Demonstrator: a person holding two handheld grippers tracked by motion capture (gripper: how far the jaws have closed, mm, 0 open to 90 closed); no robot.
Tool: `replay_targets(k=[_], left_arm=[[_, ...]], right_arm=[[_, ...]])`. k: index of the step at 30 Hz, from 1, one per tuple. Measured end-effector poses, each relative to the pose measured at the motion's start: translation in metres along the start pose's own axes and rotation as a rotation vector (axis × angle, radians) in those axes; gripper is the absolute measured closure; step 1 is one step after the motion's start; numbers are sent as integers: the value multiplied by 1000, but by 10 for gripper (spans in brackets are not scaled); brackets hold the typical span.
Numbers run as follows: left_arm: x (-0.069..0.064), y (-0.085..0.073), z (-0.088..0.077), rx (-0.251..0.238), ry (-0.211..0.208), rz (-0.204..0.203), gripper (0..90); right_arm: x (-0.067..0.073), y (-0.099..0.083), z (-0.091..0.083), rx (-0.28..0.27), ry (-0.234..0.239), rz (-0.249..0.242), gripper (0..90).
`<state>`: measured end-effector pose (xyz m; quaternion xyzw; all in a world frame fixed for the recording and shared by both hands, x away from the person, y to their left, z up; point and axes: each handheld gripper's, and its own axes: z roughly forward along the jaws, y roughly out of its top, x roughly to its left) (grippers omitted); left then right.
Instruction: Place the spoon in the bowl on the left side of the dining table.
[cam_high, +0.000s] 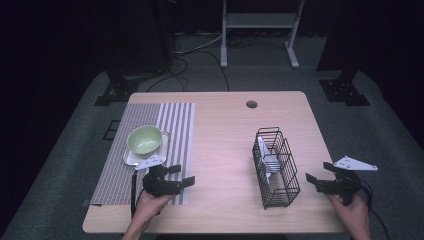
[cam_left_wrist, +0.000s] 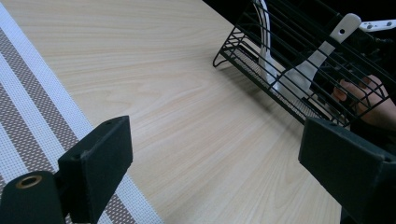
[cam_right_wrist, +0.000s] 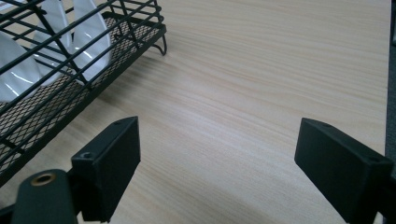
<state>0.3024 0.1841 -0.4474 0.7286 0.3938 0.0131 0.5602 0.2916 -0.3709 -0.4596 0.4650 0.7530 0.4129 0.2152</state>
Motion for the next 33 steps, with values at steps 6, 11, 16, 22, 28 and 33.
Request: replay_targets(k=[6,11,16,22,28,33], left_arm=[[-2,0,3,15,0,4,88],[-7,6,6,15,-13,7,88],[-15,14,10,22,-27,27,88],[-34,30,22,59,-53,74,89],[-57,44,42,105,-88,105,91],[-77,55,61,130,-133,130,91]], right_arm=[[-3,-1,3,3,11,22,132],[-4,0,2,-2,2,22,132],[-3,1,2,-2,0,21,132],[-1,2,1,-4,4,17,132],[-1,2,1,-9,8,18,132],[-2,2,0,-15,9,19,132]])
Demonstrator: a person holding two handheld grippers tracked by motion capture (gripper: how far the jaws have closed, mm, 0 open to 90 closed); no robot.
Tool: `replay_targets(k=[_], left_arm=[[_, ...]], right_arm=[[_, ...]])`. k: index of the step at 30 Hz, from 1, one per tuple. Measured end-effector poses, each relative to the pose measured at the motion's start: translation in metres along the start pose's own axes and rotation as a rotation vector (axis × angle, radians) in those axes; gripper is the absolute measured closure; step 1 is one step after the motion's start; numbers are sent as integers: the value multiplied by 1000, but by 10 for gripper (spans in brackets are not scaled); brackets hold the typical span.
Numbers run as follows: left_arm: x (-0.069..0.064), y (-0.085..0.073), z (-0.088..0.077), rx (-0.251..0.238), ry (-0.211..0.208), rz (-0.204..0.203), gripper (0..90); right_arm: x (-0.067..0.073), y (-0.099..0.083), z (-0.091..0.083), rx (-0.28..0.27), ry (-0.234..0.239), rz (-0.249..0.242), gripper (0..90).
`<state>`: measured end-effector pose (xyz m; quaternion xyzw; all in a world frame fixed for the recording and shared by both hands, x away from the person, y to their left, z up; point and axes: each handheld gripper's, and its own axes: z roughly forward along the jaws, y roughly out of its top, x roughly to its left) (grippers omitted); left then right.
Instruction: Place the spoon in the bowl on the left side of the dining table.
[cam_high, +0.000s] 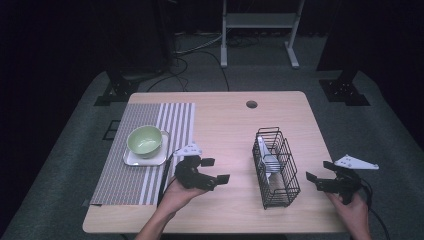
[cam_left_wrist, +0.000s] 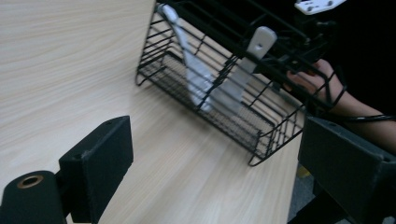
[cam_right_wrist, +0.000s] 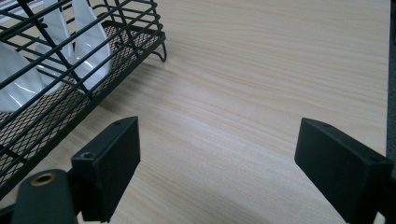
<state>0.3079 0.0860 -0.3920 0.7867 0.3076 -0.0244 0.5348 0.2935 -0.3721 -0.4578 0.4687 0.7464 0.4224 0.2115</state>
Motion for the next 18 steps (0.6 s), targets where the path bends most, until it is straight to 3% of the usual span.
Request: replay_targets(k=[9,18], left_arm=[[-20,21,21,29,-30,65,121],[-26,34,40,41,-38,97,134]], right_arm=[[0,1,-2,-6,1,-2,132],[0,1,-2,-9,3,-1,132]])
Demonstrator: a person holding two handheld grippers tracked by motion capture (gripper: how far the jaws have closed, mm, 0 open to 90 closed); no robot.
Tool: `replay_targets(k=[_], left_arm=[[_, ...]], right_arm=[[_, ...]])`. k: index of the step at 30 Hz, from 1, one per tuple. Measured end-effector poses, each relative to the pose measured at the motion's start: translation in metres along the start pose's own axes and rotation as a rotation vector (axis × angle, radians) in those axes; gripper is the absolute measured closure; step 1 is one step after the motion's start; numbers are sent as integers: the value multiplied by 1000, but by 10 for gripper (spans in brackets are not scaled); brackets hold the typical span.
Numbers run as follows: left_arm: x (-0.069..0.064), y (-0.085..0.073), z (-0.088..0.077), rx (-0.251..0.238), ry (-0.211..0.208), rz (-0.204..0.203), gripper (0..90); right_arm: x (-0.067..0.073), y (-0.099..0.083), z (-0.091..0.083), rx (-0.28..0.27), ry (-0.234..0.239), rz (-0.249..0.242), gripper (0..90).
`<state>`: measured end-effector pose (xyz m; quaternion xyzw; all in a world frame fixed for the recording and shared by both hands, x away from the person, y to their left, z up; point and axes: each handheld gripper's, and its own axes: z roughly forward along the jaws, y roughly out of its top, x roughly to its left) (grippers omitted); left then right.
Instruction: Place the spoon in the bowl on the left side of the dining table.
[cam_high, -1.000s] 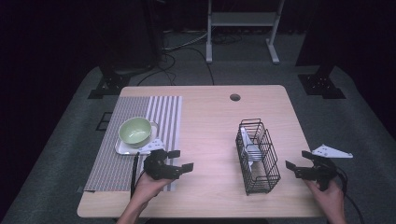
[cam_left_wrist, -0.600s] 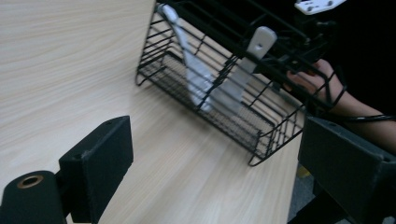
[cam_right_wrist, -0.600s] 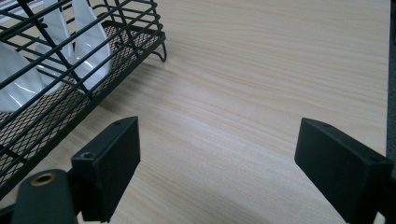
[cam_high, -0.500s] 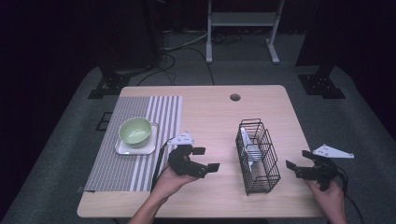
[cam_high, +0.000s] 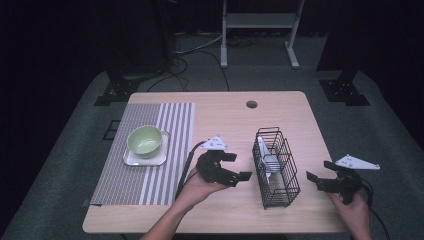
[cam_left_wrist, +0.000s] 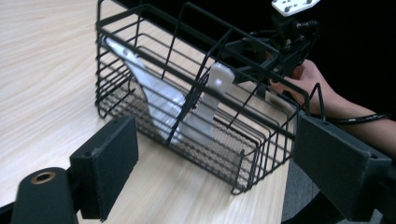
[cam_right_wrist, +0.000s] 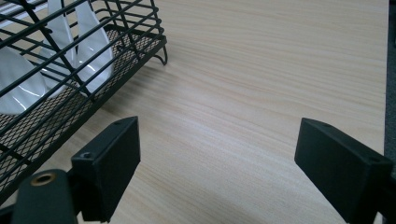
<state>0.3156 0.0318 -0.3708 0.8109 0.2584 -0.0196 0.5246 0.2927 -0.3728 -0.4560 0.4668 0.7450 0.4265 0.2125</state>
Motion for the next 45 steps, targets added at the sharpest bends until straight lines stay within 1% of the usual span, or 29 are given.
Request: replay_targets(k=[2,3,5,6,7,10,17,19,20,22,23,25,26,28,29,38,39,43,45], left_arm=[[-1,3,4,4,-2,9,135],[-2,6,9,5,0,18,150],[-2,7,11,5,0,18,150],[-3,9,15,8,0,26,151],[-3,10,16,6,-1,28,180],[-5,14,22,6,-2,40,203],[-7,18,32,17,-2,47,258],[-7,19,33,15,-6,48,274],[-7,20,34,14,-11,53,316],[-6,21,36,17,-15,54,327],[-6,21,37,18,-17,53,355],[-6,22,39,22,-21,57,376],[-5,22,39,21,-23,58,406],[-5,23,40,17,-30,63,421],[-5,23,40,18,-31,64,450],[-2,23,44,26,-35,63,520],[-2,24,45,26,-36,67,543],[-2,24,46,25,-33,70,568],[-1,24,47,27,-33,71,595]], right_arm=[[0,0,0,-1,0,-1,132],[0,0,0,-2,0,0,132],[0,0,0,-2,0,0,132],[0,0,0,-1,1,1,132],[0,0,-1,-1,1,0,132],[0,0,-1,-4,1,0,132],[0,1,-1,-5,3,-3,132],[0,1,-1,-6,3,-4,132],[0,1,-1,-6,4,-4,132],[0,1,-1,-7,4,-4,132],[0,1,-1,-6,5,-4,132],[0,1,-1,-5,5,-5,132],[0,1,-1,-5,5,-4,132],[0,1,-1,-5,6,-5,132],[0,1,0,-5,6,-5,132],[0,1,-1,-5,8,-6,132],[1,1,0,-4,9,-6,132],[1,1,0,-4,9,-7,132],[1,2,0,-5,9,-6,132]])
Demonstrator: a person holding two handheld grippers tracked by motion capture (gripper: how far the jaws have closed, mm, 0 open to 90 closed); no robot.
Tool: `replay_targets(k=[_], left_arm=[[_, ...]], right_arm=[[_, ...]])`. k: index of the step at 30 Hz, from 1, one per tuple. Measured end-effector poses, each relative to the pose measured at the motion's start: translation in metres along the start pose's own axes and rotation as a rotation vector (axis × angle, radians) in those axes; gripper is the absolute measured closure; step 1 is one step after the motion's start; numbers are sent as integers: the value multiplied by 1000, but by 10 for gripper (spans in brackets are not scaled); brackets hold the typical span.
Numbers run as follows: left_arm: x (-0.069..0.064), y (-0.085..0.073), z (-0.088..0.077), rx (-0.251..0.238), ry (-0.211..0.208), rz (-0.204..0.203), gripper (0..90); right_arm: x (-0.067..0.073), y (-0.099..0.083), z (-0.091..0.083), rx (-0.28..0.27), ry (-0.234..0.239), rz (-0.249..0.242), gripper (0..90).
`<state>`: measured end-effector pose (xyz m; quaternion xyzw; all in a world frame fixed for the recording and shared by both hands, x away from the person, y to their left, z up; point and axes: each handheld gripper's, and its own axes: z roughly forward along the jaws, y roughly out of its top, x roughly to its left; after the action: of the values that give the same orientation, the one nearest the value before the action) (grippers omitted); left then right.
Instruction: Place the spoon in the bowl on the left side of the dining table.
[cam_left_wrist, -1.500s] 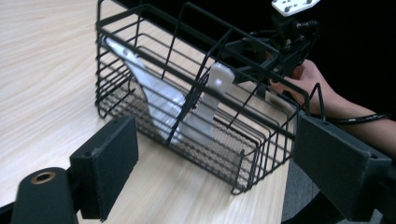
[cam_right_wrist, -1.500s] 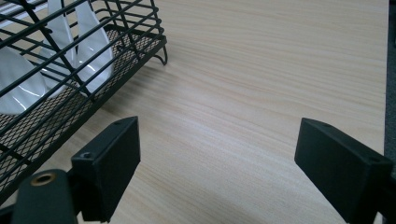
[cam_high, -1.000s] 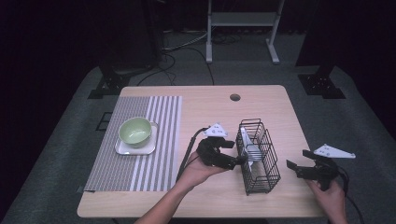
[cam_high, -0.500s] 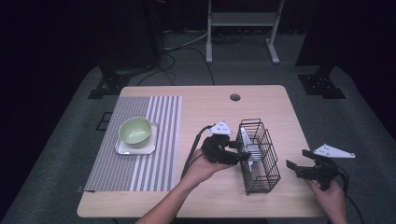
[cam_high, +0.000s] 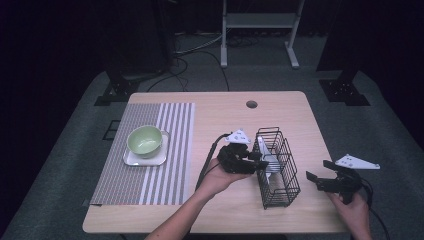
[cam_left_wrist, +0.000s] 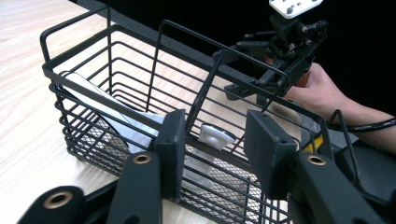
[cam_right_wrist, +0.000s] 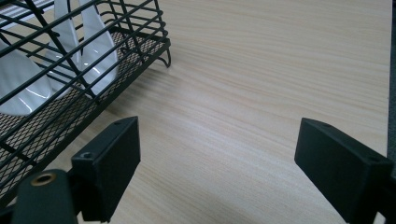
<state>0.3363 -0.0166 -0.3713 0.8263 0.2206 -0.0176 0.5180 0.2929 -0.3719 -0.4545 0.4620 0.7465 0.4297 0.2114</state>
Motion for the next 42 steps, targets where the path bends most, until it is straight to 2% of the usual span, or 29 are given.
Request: replay_targets(k=[1,5,11,17,24,29,42], left_arm=[[0,0,0,-1,0,3,651],[1,-1,1,-6,-3,5,733],[1,-3,1,-19,-6,-7,748],[4,-5,1,-41,-13,-43,755],[3,-4,1,-51,-20,-63,774],[3,-5,1,-74,-39,-104,848],[3,-3,-3,-130,-77,-174,852]], right_arm=[[0,0,0,0,0,0,132],[0,0,0,-1,-1,1,132],[0,0,0,-2,-1,1,132],[-1,0,0,-3,-1,1,133],[-1,0,0,-3,-1,0,132],[-1,0,0,-2,-2,-1,132],[-1,0,0,-6,-5,1,132]])
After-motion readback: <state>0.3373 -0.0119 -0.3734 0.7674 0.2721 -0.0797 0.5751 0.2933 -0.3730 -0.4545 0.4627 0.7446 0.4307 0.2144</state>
